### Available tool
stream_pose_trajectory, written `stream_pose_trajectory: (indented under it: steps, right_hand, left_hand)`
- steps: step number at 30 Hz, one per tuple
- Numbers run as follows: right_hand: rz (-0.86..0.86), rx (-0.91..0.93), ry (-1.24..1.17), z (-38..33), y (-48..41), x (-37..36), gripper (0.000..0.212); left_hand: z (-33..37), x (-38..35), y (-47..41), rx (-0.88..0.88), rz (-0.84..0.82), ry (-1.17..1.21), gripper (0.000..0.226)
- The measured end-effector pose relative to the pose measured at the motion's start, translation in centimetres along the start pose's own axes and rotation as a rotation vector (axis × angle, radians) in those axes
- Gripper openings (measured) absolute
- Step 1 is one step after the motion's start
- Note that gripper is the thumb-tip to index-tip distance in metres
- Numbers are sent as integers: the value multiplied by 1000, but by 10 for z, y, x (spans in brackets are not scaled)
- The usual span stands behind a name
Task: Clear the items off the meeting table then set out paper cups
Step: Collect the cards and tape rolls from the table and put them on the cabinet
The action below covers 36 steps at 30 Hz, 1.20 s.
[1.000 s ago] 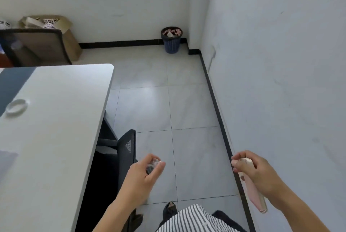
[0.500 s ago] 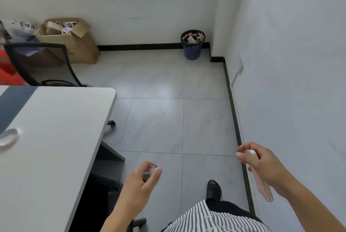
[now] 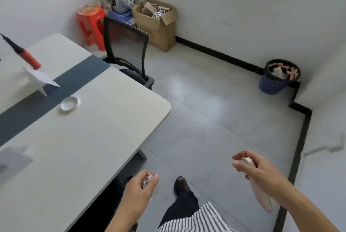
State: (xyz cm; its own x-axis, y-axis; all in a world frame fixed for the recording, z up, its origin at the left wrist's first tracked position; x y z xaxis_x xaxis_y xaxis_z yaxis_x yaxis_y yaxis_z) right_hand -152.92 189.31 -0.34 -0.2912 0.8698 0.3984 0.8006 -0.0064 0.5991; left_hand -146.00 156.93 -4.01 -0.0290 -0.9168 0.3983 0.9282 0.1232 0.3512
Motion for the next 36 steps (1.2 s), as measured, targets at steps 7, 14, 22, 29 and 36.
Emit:
stream_pose_trajectory:
  steps: [7,14,22,29,36]
  right_hand:
    - [-80,105,87,-127,-91,-6,5]
    - [-272,164,212,-211,-178,-49,7]
    - [-546,291,559,-308,-296,-124,8]
    - [-760,642,1001,-412,-332,-264,21]
    - [-724,966,1145,-441,-320,-423,20]
  left_hand:
    - [73,45,-121,-94,108,-29,22]
    - [74,106,-172,14,330,97,15]
    - [35,132,-179,325,615,284,18]
    - [33,140,-185,428,900,451,23]
    - [-1,145,-161,535,1024,675,21]
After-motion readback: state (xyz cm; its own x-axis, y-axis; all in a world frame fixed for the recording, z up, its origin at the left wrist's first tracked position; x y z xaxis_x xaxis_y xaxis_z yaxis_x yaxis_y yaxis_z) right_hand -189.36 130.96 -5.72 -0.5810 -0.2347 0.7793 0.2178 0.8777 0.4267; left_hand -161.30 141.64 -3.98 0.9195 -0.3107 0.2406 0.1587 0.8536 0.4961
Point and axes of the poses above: each hand's wrist, its own y-axis away from the middle knuckle, its own x-axis out of the back of the hand, z = x × y, the point moved 4 cm from there along -y, towards the middle knuckle, and after that the axes turned 6 degrees about -x, right-handed, at the moved point
